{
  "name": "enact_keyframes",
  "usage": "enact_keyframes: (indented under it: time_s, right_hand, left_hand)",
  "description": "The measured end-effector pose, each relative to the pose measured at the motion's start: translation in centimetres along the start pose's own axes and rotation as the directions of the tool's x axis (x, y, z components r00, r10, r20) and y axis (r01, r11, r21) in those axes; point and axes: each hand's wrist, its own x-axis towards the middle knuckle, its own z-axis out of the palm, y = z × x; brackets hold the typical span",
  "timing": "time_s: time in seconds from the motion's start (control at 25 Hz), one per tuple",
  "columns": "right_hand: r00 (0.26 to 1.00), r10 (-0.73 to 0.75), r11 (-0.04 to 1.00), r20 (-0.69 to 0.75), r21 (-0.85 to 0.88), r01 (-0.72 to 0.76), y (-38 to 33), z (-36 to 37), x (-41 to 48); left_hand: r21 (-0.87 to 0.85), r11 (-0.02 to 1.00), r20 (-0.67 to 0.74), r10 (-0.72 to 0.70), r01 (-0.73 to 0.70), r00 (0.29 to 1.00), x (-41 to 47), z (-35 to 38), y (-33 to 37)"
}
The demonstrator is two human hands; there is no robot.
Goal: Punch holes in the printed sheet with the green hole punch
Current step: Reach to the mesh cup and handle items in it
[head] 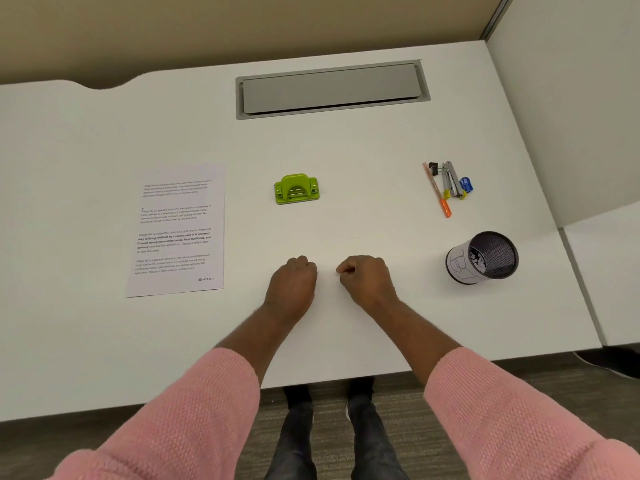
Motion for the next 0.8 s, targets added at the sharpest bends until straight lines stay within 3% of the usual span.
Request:
enact_keyframes:
  time_s: [0.2,0.32,0.44,0.56,0.64,0.8]
  right_hand:
    - [0.984,0.176,0.902,-0.035,0.406,-0.147,1.2,-1.2,-1.0]
    - [0.975,0.203,0.839,-0.087,0.528,-0.127,1.3,-3.0,-1.8]
    - [0.959,0.196,0.800,-0.207,0.600,-0.034,1.6,-6.5,-2.9]
    - [0.907,0.239,0.786,-0.346,0.618,0.028,2.9,-11.6,-4.1]
    - [0.865,0.245,0.833,-0.438,0.551,0.043,4.4,-14.7,-4.7]
    - [0.803,0.265,0.930,-0.534,0.361,-0.068,8.4,-19.3,-5.6]
  left_hand:
    - [0.045,0.998,-0.016,0.041,-0.040,0.999,0.2,0.4,0.7]
    - [-0.203,0.979,0.015,-0.031,0.034,0.999,0.7,-0.3,3.3]
    - [-0.397,0.917,-0.045,0.028,-0.044,0.999,2.1,-2.4,9.0]
    - [-0.453,0.874,-0.139,0.125,-0.176,0.982,4.1,-5.4,14.5]
    - [-0.445,0.858,-0.169,0.202,-0.257,0.965,5.4,-6.8,17.3]
    - [-0.391,0.847,-0.119,0.342,-0.360,0.932,7.2,-8.0,22.8]
